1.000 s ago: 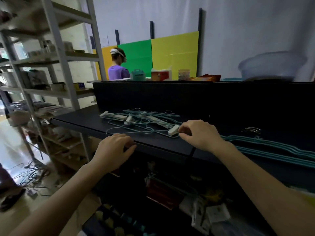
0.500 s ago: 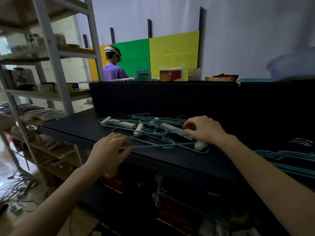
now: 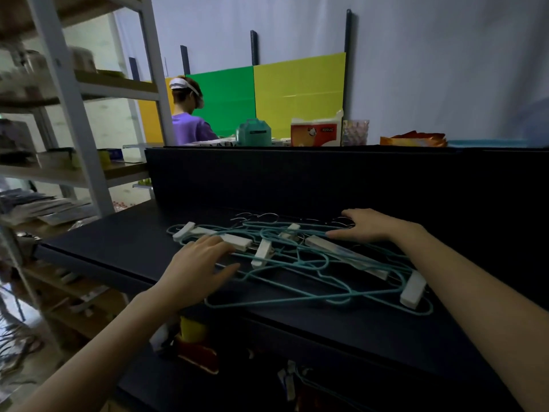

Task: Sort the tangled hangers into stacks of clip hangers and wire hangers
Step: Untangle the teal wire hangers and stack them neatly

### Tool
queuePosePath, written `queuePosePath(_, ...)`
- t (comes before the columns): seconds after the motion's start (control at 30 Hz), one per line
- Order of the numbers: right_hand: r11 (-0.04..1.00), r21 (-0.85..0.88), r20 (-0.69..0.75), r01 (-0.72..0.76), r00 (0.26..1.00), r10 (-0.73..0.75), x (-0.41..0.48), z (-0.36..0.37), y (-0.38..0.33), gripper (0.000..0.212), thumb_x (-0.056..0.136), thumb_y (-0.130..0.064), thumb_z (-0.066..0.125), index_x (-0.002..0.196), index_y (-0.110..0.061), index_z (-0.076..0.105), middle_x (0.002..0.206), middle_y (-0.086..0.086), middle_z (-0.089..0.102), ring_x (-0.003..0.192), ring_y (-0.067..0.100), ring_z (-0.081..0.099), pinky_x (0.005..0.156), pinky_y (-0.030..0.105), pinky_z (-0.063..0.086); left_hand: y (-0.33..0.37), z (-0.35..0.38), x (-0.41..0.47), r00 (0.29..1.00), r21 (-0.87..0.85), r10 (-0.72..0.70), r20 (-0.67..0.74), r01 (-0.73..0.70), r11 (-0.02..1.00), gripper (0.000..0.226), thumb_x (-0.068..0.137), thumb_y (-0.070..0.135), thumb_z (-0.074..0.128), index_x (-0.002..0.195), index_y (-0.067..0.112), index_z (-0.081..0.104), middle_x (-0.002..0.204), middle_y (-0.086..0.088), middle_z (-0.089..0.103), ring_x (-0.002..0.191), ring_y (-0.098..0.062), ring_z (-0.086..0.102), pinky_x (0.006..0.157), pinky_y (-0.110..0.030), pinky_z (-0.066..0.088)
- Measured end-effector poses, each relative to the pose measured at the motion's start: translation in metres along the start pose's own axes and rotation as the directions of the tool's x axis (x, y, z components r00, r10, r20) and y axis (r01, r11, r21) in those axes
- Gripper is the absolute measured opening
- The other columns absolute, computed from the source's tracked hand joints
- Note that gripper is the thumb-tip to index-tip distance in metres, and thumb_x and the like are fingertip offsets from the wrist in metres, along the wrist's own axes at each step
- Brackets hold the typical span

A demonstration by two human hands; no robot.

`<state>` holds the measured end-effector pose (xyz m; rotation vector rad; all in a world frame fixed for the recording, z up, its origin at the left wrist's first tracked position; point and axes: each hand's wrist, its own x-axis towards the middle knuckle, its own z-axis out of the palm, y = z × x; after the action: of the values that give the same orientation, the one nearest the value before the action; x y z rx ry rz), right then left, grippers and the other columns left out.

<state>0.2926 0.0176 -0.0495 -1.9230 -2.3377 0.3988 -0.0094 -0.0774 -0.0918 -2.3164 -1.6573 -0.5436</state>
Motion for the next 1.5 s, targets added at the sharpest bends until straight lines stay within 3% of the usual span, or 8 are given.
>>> queuePosePath(0.13,0.997,0.0,0.163,-0.075,0.984,0.074,0.015,0.004,-0.001,0.098,0.075,-0.075,0.043,0.149,-0.016,0.018,0.157,0.003,0.019,0.142,0.023,0.025,0.115,0.039,0.024,-0.021,0.007,0.01,1.0,-0.033,0.025,-0.01,-0.025,0.999,0.04,0.09,0.047,0.048,0.121,0.023,0.054,0.119,0.006,0.055,0.113,-0.014,0.049,0.087,-0.026,0.039)
queuePosePath(0.33,0.992,0.108,0.104,-0.062,0.993,0.051,0.022,-0.003,-0.005,0.084,0.073,-0.068,0.056,0.138,-0.016,0.04,0.145,0.002,0.04,0.128,0.02,0.042,0.107,0.033,0.036,-0.04,0.012,0.036,0.995,-0.056,0.1,0.023,-0.099,0.994,0.064,0.08,0.066,0.029,0.121,0.023,0.054,0.116,0.007,0.056,0.109,-0.013,0.05,0.086,-0.026,0.04)
queuePosePath(0.43,0.986,0.158,0.023,-0.047,0.999,0.044,0.019,-0.011,-0.008,0.085,0.071,-0.065,0.062,0.138,-0.018,0.041,0.144,0.0,0.041,0.128,0.018,0.043,0.104,0.031,0.037,-0.043,0.011,0.047,0.986,-0.117,0.166,0.023,-0.162,0.98,0.084,0.07,0.077,0.015,0.121,0.023,0.055,0.114,0.009,0.055,0.106,-0.011,0.049,0.081,-0.02,0.035)
queuePosePath(0.67,0.981,0.191,-0.267,-0.032,0.96,0.083,-0.026,-0.04,-0.014,0.085,0.061,-0.067,0.064,0.13,-0.021,0.052,0.134,-0.002,0.05,0.115,0.013,0.05,0.098,0.025,0.038,-0.015,0.016,0.075,0.935,-0.197,0.34,-0.095,-0.353,0.915,0.066,0.079,0.066,0.032,0.118,0.02,0.058,0.107,0.007,0.059,0.1,-0.012,0.05,0.076,-0.017,0.034)
queuePosePath(0.87,0.97,0.19,-0.379,-0.148,0.901,0.212,-0.083,-0.043,-0.002,0.102,0.044,-0.077,0.061,0.128,-0.021,0.054,0.125,-0.005,0.053,0.108,0.013,0.056,0.099,0.035,0.046,0.029,0.031,0.107,0.877,-0.272,0.434,0.205,-0.375,0.886,0.096,0.069,0.08,0.019,0.144,0.021,0.028,0.146,0.004,0.033,0.133,-0.015,0.029,0.106,-0.03,0.031)
queuePosePath(1.0,0.945,0.227,-0.422,-0.234,0.851,0.312,-0.121,-0.042,0.012,0.104,0.042,-0.077,0.061,0.129,-0.021,0.054,0.123,-0.005,0.054,0.107,0.011,0.055,0.098,0.033,0.046,0.045,0.043,0.122,0.828,-0.121,0.482,0.288,-0.468,0.876,0.086,0.077,0.075,0.027,0.143,0.02,0.03,0.136,0.0,0.041,0.121,-0.018,0.038,0.099,-0.03,0.034)
queuePosePath(1.13,0.911,0.273,-0.449,-0.31,0.796,0.406,-0.149,-0.039,0.022,0.098,0.047,-0.073,0.062,0.129,-0.02,0.054,0.118,-0.007,0.054,0.104,0.011,0.055,0.092,0.028,0.045,0.045,0.044,0.139,0.799,-0.162,0.501,0.334,-0.475,0.865,0.137,0.034,0.098,-0.004,0.139,0.019,0.035,0.126,-0.001,0.042,0.112,-0.019,0.037,0.097,-0.031,0.035)
queuePosePath(1.5,0.888,0.33,-0.605,-0.32,0.651,0.459,-0.186,-0.023,0.018,0.09,0.05,-0.07,0.062,0.124,-0.02,0.056,0.118,-0.005,0.054,0.101,0.011,0.057,0.087,0.031,0.047,0.045,0.029,0.14,0.888,-0.363,0.459,-0.021,-0.435,0.824,0.115,0.053,0.093,0.024,0.14,0.017,0.035,0.126,0.002,0.042,0.118,-0.015,0.036,0.092,-0.031,0.041)
